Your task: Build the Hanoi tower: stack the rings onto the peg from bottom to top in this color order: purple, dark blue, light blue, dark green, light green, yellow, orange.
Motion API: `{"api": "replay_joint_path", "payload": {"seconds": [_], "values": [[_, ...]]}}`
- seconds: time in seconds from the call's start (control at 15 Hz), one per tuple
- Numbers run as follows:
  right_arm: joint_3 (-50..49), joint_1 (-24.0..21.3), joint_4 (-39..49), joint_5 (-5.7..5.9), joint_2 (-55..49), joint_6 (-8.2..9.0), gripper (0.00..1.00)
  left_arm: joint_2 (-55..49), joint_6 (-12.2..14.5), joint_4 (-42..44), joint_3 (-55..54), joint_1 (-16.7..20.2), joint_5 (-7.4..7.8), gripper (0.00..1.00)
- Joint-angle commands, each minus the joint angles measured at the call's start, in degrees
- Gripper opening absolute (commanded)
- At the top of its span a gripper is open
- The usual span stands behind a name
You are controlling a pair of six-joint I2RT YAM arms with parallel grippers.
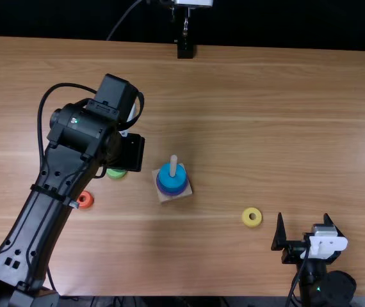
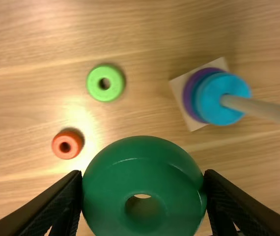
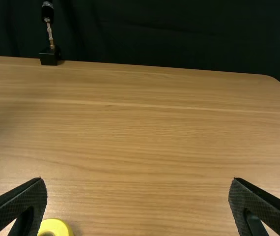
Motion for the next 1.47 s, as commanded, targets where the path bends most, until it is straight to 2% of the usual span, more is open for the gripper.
{"api": "replay_joint_path", "payload": {"seconds": [0.0, 0.4, 0.67, 0.8, 0.93, 1.0, 1.4], "values": [[-3.7, -0.4, -4.3, -0.29, -0.7, -0.06, 1.0, 2.0, -2.7, 0.1, 3.2, -1.4, 0.1, 0.0], [-3.7, -0.4, -4.3, -0.29, -0.7, 0.04, 1.0, 8.8, -6.3, 0.4, 10.7, -7.0, 0.2, 0.0], [-3.7, -0.4, -4.3, -0.29, -0.7, 0.04, 1.0, 11.9, -6.5, 0.4, 14.8, -9.5, 0.2, 0.0], [-3.7, -0.4, -4.3, -0.29, -0.7, 0.04, 1.0, 12.5, -7.0, 0.4, 16.0, -10.3, 0.2, 0.0], [-3.7, -0.4, -4.3, -0.29, -0.7, 0.04, 1.0, 13.1, -9.3, 0.4, 16.5, -11.0, 0.2, 0.0], [-3.7, -0.4, -4.3, -0.29, -0.7, 0.04, 1.0, 13.2, -9.6, 0.4, 16.4, -11.4, 0.2, 0.0], [-3.7, -0.4, -4.3, -0.29, -0.7, 0.04, 1.0, 13.2, -9.7, 0.4, 15.9, -12.0, 0.31, 0.0]]}}
